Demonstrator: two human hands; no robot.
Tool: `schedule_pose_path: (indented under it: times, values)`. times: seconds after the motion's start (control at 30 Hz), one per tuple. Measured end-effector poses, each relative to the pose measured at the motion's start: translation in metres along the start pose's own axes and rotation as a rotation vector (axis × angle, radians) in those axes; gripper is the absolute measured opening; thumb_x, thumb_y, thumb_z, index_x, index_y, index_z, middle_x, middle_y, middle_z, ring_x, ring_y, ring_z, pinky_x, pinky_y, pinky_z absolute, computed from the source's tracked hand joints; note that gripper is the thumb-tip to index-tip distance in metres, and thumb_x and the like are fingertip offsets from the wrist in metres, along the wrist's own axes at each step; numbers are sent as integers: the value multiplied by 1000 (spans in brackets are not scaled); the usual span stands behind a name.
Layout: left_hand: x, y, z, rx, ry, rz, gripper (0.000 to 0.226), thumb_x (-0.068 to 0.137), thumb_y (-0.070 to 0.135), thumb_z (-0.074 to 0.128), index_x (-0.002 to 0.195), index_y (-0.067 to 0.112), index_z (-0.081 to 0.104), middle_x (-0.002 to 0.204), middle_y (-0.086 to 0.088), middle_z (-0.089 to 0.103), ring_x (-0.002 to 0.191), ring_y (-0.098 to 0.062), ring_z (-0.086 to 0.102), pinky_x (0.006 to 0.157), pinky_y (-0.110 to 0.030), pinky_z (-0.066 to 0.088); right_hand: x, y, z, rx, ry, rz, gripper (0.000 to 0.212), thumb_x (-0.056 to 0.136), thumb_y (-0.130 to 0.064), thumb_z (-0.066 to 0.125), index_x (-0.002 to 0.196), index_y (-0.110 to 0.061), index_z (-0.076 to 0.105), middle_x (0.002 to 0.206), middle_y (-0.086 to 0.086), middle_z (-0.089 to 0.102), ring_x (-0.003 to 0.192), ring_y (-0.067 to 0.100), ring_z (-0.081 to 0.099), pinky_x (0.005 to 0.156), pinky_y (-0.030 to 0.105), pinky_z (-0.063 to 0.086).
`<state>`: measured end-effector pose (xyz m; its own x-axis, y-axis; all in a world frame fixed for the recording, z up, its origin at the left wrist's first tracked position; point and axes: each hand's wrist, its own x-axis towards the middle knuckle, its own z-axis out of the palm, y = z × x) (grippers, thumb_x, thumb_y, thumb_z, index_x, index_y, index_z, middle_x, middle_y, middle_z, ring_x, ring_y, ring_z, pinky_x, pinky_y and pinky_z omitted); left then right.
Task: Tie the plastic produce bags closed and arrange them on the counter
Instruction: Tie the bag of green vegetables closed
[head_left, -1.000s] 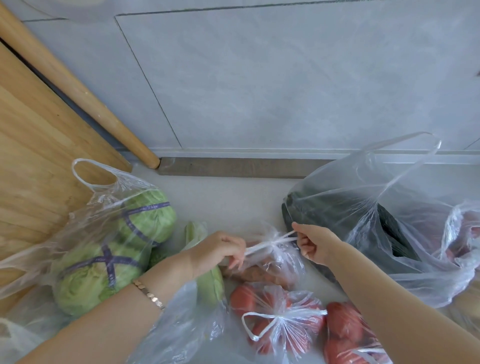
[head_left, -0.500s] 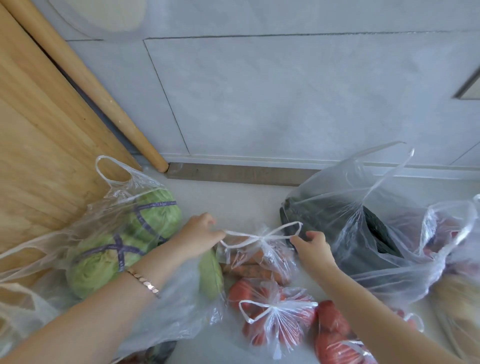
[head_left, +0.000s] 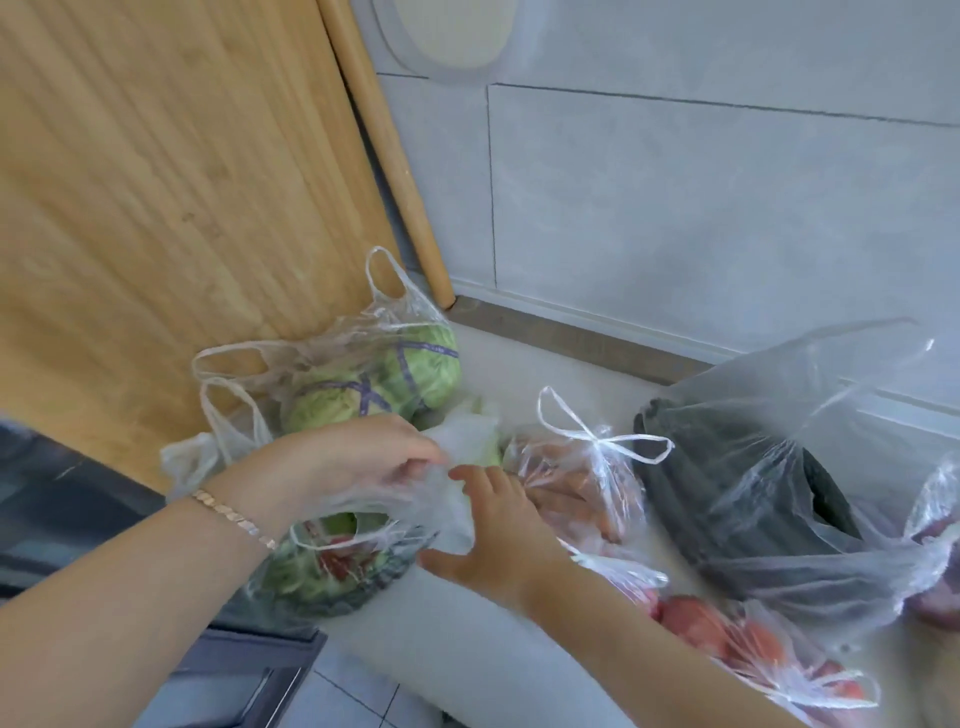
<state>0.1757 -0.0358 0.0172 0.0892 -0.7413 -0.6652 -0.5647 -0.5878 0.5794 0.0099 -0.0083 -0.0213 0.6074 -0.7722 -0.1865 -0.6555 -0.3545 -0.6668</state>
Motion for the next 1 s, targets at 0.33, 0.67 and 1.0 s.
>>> schedule_pose_path:
  times: [0.33,0.67,1.0]
  values:
    - [12,26,-26,-563,-204,185,15,78,21,60,69,12,52,78,-3,60,76,-19,52,81,-33,41,34,-25,-13,602,366,132,24,91,-26,51,84,-5,61,81,12,62,70,13,52,68,24,42]
    - [66,47,-93,-452,203,508,37,76,23,58,39,22,58,48,11,57,72,-13,50,78,-29,35,43,-12,-67,843,869,518,31,76,-1,52,54,-16,36,47,-4,39,50,7,43,55,26,31]
    - [65,58,-96,-492,-122,535,41,93,-11,34,116,11,59,88,-8,65,50,-9,61,50,-26,57,9,-6,-96,905,815,749,42,88,-43,53,78,-2,56,59,0,50,51,16,49,53,24,52]
